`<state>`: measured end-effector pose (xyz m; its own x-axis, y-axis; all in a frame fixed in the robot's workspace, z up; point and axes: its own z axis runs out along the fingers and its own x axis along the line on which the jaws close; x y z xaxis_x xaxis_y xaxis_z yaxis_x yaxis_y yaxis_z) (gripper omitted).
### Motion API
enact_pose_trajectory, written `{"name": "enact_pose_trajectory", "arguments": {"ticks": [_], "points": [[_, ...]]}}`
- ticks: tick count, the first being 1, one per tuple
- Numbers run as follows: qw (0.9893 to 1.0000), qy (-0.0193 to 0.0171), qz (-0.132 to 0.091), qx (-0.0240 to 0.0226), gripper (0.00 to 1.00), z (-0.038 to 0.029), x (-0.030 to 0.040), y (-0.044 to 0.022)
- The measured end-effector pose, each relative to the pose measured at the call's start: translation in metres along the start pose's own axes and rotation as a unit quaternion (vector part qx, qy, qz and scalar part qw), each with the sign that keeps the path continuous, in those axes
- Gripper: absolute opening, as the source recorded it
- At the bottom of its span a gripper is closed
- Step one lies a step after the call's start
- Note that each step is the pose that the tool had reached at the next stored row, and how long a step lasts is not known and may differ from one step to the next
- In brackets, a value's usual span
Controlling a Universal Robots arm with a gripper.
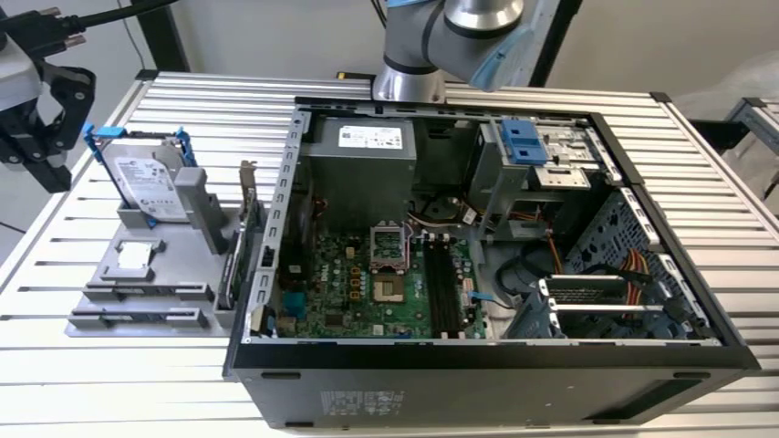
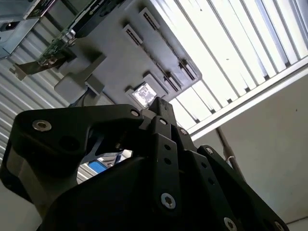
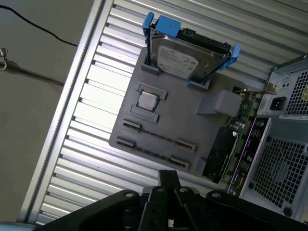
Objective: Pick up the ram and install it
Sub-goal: 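Pick up the ram and move it above insertion slot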
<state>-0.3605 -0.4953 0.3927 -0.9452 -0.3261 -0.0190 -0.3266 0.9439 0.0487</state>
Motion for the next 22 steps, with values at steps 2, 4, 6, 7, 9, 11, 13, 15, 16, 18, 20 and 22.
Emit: {"name": "enact_pose_trajectory", "arguments": {"ticks": [2,4,6,7,9,11,13,15,16,18,20,22], "points": [[1.0,0.0002,-0.004,-0.0001,0.0,0.0,0.0,0.0],[1.0,0.0004,-0.008,-0.0002,0.0,0.0,0.0001,0.0],[0.9999,0.0005,-0.012,-0.0002,0.0,0.0,0.0001,0.0001],[0.9999,0.0007,-0.014,-0.0003,0.0,0.0,0.0001,0.0],[0.9998,0.0009,-0.018,-0.0003,0.0,0.0,0.0002,0.0],[0.9997,0.001,-0.022,-0.0005,0.0,0.0001,0.0003,0.0001],[0.9996,0.0012,-0.027,-0.0006,0.0,0.0001,0.0003,0.0001],[0.9995,0.0015,-0.033,-0.0006,0.0,0.0001,0.0004,0.0001],[0.9994,0.0017,-0.036,-0.0007,0.0,0.0,0.0004,0.0001],[0.9991,0.002,-0.041,-0.0008,0.0,0.0,0.0004,0.0001],[0.9989,0.0023,-0.047,-0.0009,0.0,0.0,0.0005,0.0002],[0.9986,0.0025,-0.054,-0.001,0.0,0.0001,0.0005,0.0002]]}}
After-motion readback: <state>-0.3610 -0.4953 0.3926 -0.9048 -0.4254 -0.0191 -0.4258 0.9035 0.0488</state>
